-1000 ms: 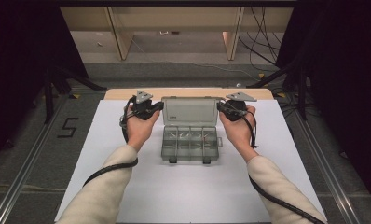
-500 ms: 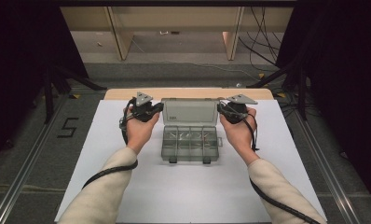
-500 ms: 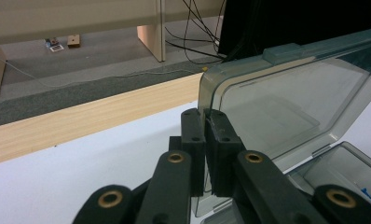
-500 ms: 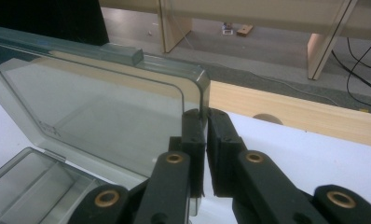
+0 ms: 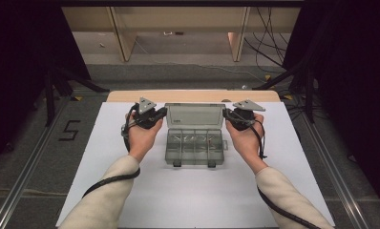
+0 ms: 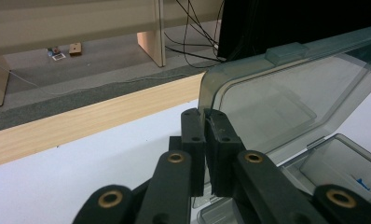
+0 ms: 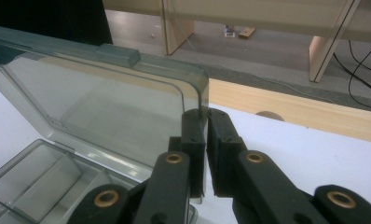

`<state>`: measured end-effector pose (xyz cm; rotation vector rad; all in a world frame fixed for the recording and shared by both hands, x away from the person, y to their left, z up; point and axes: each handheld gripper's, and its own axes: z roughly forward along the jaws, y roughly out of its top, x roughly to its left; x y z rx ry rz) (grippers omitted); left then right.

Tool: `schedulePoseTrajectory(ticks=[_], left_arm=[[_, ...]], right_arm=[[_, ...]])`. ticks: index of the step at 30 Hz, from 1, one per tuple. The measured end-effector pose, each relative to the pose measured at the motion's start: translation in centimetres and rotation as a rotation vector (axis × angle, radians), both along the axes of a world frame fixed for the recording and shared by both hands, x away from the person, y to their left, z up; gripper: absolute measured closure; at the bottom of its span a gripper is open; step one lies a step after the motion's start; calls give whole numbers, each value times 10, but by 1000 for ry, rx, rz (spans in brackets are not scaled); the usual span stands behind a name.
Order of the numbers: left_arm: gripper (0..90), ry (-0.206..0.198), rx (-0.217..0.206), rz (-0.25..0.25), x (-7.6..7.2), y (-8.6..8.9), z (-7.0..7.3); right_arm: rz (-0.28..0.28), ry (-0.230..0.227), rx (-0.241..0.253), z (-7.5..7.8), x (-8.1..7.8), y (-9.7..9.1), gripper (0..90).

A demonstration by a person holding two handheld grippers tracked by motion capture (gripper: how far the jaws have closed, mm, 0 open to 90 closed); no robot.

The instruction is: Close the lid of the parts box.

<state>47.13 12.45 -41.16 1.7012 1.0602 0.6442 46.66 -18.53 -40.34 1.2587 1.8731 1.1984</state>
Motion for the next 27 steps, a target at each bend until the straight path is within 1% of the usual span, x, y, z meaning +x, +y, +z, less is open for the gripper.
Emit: schedulePoseTrajectory(ticks=[1,2,3,4,5,6,7,8,9,11,12,13,14,17,18,20,22,23,24,26,27], left_arm=[[863,-3,4,-2,-1,0,0],[863,-6,8,-4,-2,0,0],[863,-15,13,-2,-3,0,-1],[863,-22,18,-4,-4,0,-2],[862,-24,18,-5,-5,0,-2],[862,-26,11,-6,-6,0,-3],[862,-30,15,-7,-7,0,-3],[862,-29,15,-5,-8,0,-3],[862,-29,16,-6,-8,0,-3],[862,-31,16,-7,-9,1,-3],[862,-30,9,-6,-10,0,-4],[862,-32,14,-10,-10,1,-4],[861,-30,13,-8,-11,1,-4],[861,-35,17,-11,-13,1,-4],[861,-36,22,-14,-14,1,-4],[860,-38,18,-14,-15,1,-5],[860,-42,19,-15,-16,1,-6],[860,-41,22,-16,-17,2,-6],[860,-42,22,-16,-17,1,-6],[860,-41,19,-15,-18,1,-6],[859,-42,21,-18,-18,2,-6]], right_arm=[[0,1,-1,0,-1,0,865],[3,11,2,0,-2,0,864],[0,0,-4,0,-3,0,865],[3,0,-1,0,-4,0,865],[2,10,-3,0,-5,0,865],[2,1,-4,-1,-5,0,865],[2,0,-11,-1,-6,-1,865],[3,-5,-4,-1,-6,0,865],[6,3,0,-1,-7,1,865],[5,0,-22,-1,-8,0,865],[6,-5,-19,-1,-8,0,865],[7,-1,-9,-1,-9,1,865],[5,-16,-22,-2,-9,0,865],[0,-6,-23,-2,-12,1,866],[1,-6,-22,-2,-12,1,865],[4,-10,-26,-2,-13,0,865],[6,-7,-21,-2,-14,0,865],[15,-2,-12,-3,-15,0,865],[10,-10,-20,-2,-15,0,865],[11,-8,-25,-2,-15,0,864],[9,-15,-19,-3,-15,0,864]])
